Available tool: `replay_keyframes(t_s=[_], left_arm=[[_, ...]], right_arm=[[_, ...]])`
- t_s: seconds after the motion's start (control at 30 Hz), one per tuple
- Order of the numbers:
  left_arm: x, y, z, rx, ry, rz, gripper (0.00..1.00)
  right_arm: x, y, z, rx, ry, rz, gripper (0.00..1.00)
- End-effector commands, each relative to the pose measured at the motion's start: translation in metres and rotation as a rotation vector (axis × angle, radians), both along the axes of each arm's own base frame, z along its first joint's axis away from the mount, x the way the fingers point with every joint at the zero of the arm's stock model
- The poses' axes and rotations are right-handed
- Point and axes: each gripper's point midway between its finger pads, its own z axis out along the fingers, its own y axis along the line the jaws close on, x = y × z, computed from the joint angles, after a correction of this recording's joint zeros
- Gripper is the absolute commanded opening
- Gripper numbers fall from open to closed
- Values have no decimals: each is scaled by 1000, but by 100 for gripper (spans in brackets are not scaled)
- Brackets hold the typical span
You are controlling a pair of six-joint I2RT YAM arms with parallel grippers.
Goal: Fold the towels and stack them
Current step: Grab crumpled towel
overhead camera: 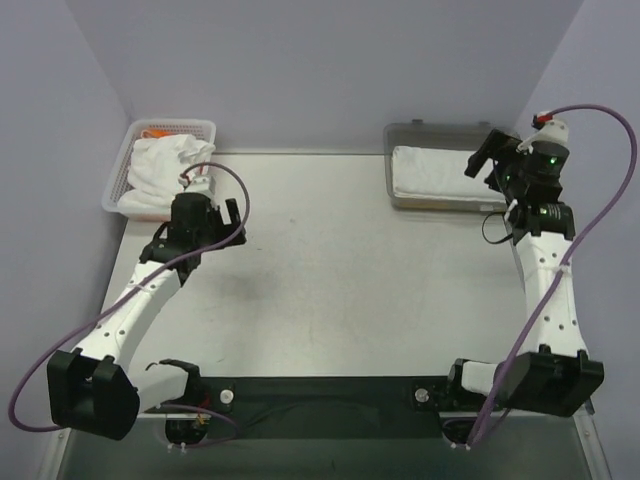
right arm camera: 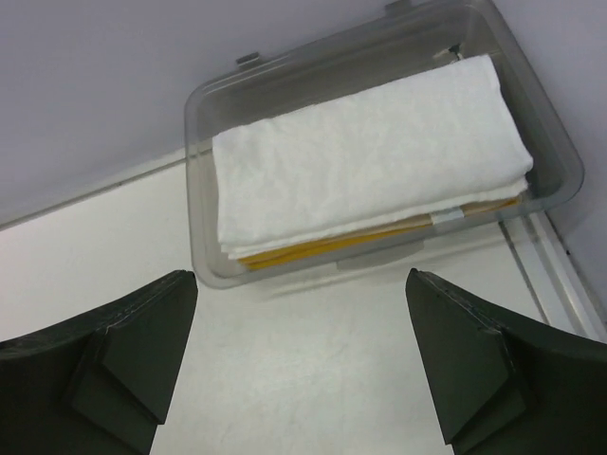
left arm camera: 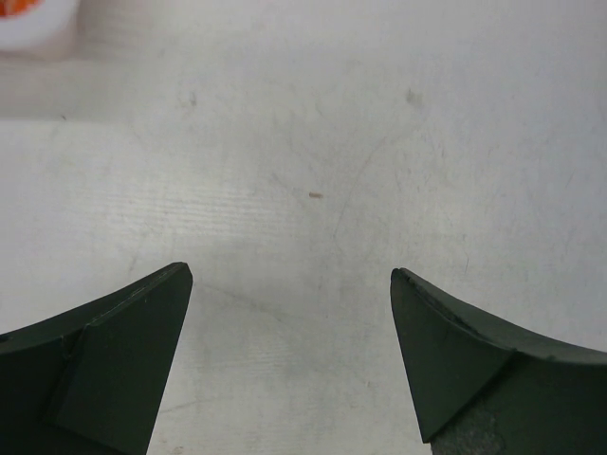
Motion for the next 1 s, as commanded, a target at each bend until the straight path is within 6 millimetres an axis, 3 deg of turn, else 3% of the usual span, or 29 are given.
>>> replay_keyframes(t_s=[0.0, 0.03, 0.1, 0.13, 0.2, 0.23, 0.3, 0.33, 0.37, 0.4, 0.43, 0.5, 0.53, 0.57, 0.6, 0.63, 0.83, 0.9, 0.93, 0.97], left_arm=[[33, 38, 54, 14, -104, 158, 98], [46, 46, 65, 13, -121, 188, 97], [64, 68, 79, 16, -157, 274, 98], [75, 89, 74, 23, -150, 338, 97], [96, 109, 89, 10, -211, 412, 97], [107, 130, 78, 19, -190, 467, 97], [126, 150, 85, 13, -224, 531, 97], [139, 159, 67, 10, -192, 559, 97], [149, 171, 72, 4, -211, 590, 96], [159, 178, 72, 6, -238, 614, 96], [170, 183, 55, 23, -221, 631, 96], [190, 194, 60, 39, -282, 660, 93], [201, 198, 41, 48, -254, 670, 93], [208, 202, 33, 53, -246, 680, 92], [220, 208, 41, 51, -274, 695, 91], [230, 211, 18, 70, -239, 693, 91], [277, 221, -13, 126, -257, 660, 84], [281, 221, -23, 140, -238, 649, 81], [283, 221, -28, 144, -231, 645, 73], [281, 221, -30, 146, -227, 644, 54]], right_arm=[[-35, 27, -32, 63, 88, 22, 97], [-52, 37, -39, 90, 89, 34, 98], [-67, 60, -48, 98, 94, 88, 100], [-80, 71, -60, 97, 106, 117, 100], [-89, 86, -68, 76, 123, 164, 100], [-95, 100, -70, 72, 128, 212, 100], [-104, 116, -80, 71, 159, 270, 100], [-110, 128, -82, 73, 163, 310, 100], [-114, 136, -91, 77, 182, 338, 100], [-117, 142, -93, 77, 187, 363, 100], [-120, 148, -98, 79, 199, 384, 100], [-128, 162, -110, 78, 231, 444, 100], [-130, 165, -115, 78, 247, 458, 100], [-133, 170, -119, 80, 258, 479, 100], [-136, 173, -126, 87, 274, 492, 100], [-139, 178, -130, 95, 290, 515, 100], [-144, 183, -149, 62, 345, 560, 100], [-144, 182, -151, 54, 354, 560, 100], [-143, 181, -152, 49, 360, 557, 100], [-142, 181, -153, 47, 363, 556, 100]])
